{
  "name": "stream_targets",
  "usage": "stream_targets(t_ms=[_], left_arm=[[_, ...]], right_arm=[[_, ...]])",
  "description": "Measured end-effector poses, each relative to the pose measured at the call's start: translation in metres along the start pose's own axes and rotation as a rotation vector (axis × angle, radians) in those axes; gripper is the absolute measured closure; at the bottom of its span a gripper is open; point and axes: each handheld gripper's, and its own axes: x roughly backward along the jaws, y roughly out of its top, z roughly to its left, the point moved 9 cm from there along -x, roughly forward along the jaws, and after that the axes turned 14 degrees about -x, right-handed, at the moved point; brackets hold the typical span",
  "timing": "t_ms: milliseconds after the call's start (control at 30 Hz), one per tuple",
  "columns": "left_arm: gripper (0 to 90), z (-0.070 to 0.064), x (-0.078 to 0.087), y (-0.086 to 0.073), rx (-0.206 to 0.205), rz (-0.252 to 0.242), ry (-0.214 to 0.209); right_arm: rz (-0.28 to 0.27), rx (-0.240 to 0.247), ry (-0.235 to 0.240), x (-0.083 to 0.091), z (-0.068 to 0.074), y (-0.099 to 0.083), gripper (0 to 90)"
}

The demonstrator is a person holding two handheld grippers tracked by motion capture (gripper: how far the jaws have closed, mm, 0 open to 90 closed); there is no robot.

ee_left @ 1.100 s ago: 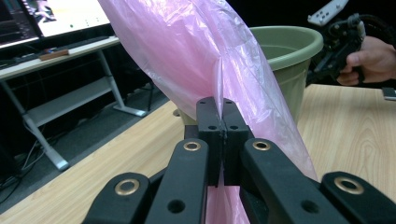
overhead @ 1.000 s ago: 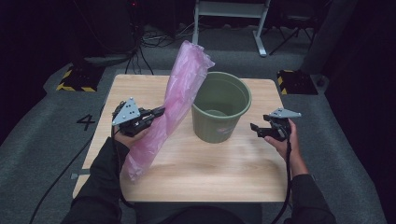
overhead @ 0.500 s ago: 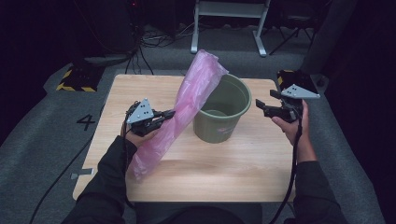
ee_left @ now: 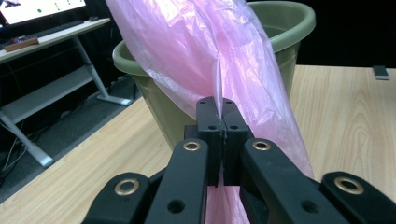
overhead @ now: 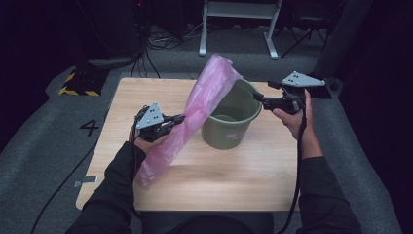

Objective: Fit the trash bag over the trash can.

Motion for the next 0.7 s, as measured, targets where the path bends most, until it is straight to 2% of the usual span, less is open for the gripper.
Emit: stream_targets(t_ms=[100, 133, 167, 300, 367, 433, 467, 500, 567, 633, 700], left_arm=[[89.5, -0.001, -0.005, 0.003, -0.008, -0.004, -0.009], [89.5, -0.001, -0.005, 0.003, -0.008, -0.004, -0.009], [89.5, -0.002, -0.007, 0.003, -0.008, 0.002, -0.007], [89.4, -0.002, -0.011, 0.002, -0.007, 0.015, -0.007], [89.5, -0.002, -0.012, 0.003, -0.008, 0.016, -0.01], [89.5, -0.003, -0.013, 0.004, -0.009, 0.016, -0.01], [89.5, -0.003, -0.013, 0.004, -0.011, 0.015, -0.011], [89.5, -0.002, -0.013, 0.004, -0.01, 0.013, -0.008], [89.5, -0.003, -0.012, 0.004, -0.007, 0.01, -0.007], [89.5, -0.003, -0.011, 0.005, -0.01, 0.008, -0.004], [89.4, -0.003, -0.009, 0.004, -0.003, 0.001, -0.002]], right_arm=[[-0.011, 0.016, 0.019, -0.008, 0.014, 0.011, 26.4], [-0.011, 0.016, 0.019, -0.008, 0.014, 0.011, 26.4], [-0.005, 0.028, 0.031, -0.012, 0.021, 0.014, 26.4], [0.0, 0.059, 0.034, -0.024, 0.034, 0.019, 26.3], [0.002, 0.061, 0.032, -0.026, 0.036, 0.02, 26.3], [0.027, 0.066, 0.035, -0.035, 0.04, 0.018, 28.3], [0.04, 0.071, 0.031, -0.038, 0.04, 0.017, 30.9], [0.068, 0.093, 0.012, -0.046, 0.04, 0.014, 48.3], [0.08, 0.102, 0.02, -0.048, 0.041, 0.012, 51.2], [0.118, 0.1, 0.054, -0.055, 0.043, 0.006, 64.3], [0.139, 0.109, 0.047, -0.062, 0.044, 0.001, 74.4]])
